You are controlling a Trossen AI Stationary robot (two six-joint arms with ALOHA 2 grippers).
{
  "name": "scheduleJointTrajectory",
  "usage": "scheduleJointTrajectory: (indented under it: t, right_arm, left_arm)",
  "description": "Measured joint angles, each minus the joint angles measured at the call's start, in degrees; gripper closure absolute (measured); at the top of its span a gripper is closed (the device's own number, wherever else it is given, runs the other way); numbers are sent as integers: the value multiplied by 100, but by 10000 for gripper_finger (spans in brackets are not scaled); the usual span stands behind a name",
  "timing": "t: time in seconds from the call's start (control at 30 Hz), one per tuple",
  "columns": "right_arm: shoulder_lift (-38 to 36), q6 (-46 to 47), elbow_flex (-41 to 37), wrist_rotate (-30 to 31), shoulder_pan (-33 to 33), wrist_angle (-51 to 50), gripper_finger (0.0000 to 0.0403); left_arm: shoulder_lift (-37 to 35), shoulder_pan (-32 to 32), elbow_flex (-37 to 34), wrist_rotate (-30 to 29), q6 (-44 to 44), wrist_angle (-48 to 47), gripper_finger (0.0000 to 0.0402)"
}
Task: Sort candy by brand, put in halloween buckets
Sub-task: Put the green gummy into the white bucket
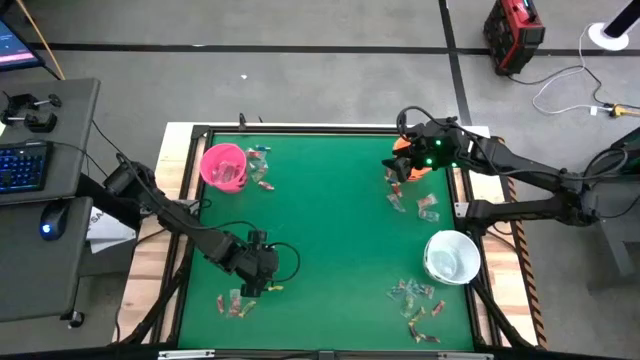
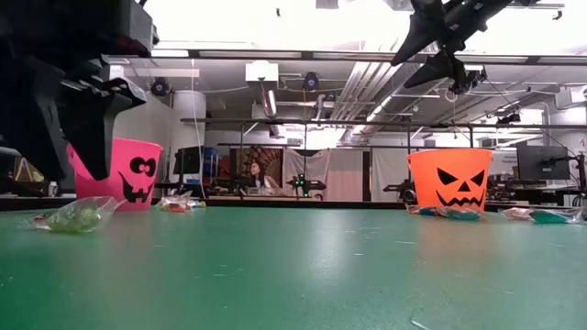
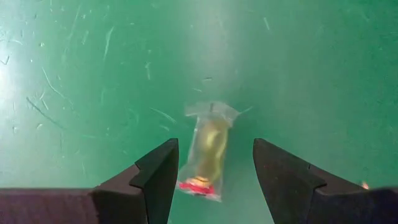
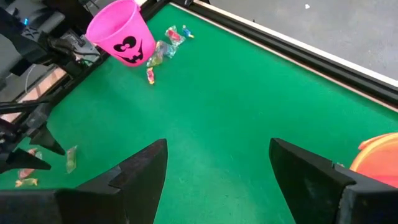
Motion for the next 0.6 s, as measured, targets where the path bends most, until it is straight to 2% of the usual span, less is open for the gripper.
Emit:
scheduleJointTrajectory:
  t: [0.43, 0.53, 0.6]
  right_arm:
    - [87, -46, 0, -34, 0, -89, 128]
    - [60, -42, -2, -39, 0, -70, 128]
    - [-31, 14, -2, -65, 0, -24, 128]
  left_arm:
    - [-2, 264, -590, 725, 59, 727, 209]
    - [-12, 444, -558, 754, 62, 805, 248]
    - [-28, 724, -456, 768, 102, 780, 303]
